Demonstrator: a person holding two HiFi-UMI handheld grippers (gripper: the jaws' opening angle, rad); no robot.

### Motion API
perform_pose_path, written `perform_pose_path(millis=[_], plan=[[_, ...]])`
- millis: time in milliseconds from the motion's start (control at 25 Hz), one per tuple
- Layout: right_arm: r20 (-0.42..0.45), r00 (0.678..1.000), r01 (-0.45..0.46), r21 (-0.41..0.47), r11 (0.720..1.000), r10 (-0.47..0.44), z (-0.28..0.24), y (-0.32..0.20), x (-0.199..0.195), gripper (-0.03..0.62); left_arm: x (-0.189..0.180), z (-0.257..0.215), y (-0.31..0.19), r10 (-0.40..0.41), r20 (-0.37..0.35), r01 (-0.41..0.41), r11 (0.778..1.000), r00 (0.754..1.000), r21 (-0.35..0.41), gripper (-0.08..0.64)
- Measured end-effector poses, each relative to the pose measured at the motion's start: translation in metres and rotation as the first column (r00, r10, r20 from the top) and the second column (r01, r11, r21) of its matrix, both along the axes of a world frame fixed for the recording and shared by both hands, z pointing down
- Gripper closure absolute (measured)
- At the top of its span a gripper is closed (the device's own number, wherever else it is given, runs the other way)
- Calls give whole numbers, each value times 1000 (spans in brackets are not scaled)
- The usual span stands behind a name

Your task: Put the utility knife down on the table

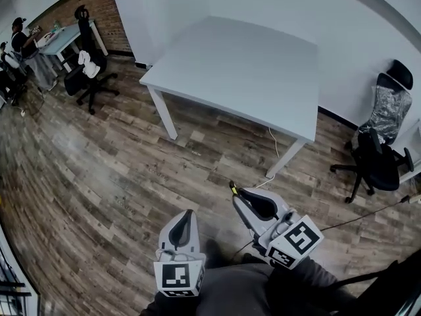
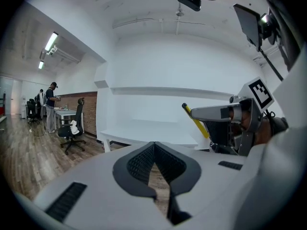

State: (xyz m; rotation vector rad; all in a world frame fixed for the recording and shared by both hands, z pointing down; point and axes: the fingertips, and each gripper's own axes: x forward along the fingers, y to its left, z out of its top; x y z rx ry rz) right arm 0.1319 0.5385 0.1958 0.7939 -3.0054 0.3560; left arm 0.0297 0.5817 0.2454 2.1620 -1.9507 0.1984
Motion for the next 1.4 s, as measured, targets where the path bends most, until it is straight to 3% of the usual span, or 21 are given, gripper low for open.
perform_pose_path(millis=[400, 680, 1120, 1400], plan=[[-41, 999, 7, -25, 1000, -8, 9, -43, -36, 541, -37, 19, -38, -8, -36, 7, 999, 999, -39, 557], [-21, 999, 26, -58, 998, -27, 25, -100, -47, 541, -47, 30, -93, -27, -16, 26, 997, 1000, -71, 557], [14, 1000, 20, -94, 995, -19, 34, -208, -19, 541, -19, 25, -211, -8, 26, 10, 996, 1000, -87, 557], [31, 998, 54, -86, 995, -52, 31, -255, -6, 541, 3, 21, -259, -9, 38, 12, 997, 999, -79, 557]])
